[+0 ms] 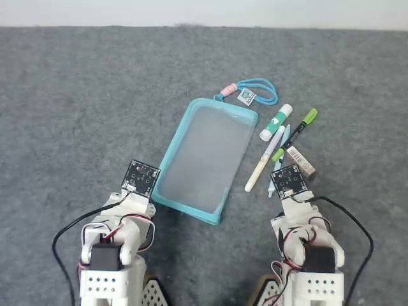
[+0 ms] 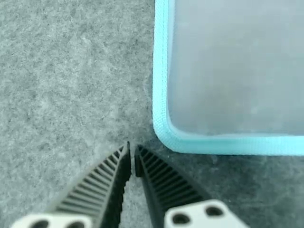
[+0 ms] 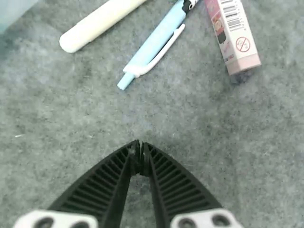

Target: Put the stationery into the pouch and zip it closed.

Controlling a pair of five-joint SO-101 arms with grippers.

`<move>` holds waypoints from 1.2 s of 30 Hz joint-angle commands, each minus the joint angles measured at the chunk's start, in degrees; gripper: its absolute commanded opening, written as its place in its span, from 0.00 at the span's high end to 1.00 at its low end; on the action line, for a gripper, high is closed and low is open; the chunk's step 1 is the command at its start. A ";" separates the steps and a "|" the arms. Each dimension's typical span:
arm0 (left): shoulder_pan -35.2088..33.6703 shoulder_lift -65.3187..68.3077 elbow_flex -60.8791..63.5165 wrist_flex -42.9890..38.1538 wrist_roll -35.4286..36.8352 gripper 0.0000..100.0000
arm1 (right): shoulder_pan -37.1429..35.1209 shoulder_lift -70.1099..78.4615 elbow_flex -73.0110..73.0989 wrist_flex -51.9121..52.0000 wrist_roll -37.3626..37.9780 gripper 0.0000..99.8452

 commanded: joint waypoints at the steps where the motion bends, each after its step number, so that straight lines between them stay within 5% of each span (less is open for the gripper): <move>1: 0.53 0.35 -0.40 -0.09 -0.44 0.99 | -0.40 -0.84 0.97 0.31 0.97 0.99; 9: -2.20 0.35 -0.31 -0.88 -4.84 0.99 | 2.07 -0.84 -0.88 -14.99 5.45 0.99; 19: -5.54 0.35 -0.40 -0.44 -10.37 0.99 | -0.13 4.09 -15.12 -15.08 5.27 0.99; 29: -5.54 0.35 -0.40 -0.44 -10.37 0.99 | -16.57 51.74 -46.86 -15.25 -2.90 0.99; 36: -5.54 0.35 -0.40 -0.44 -10.46 0.99 | -20.35 79.96 -69.45 -15.43 -12.48 0.99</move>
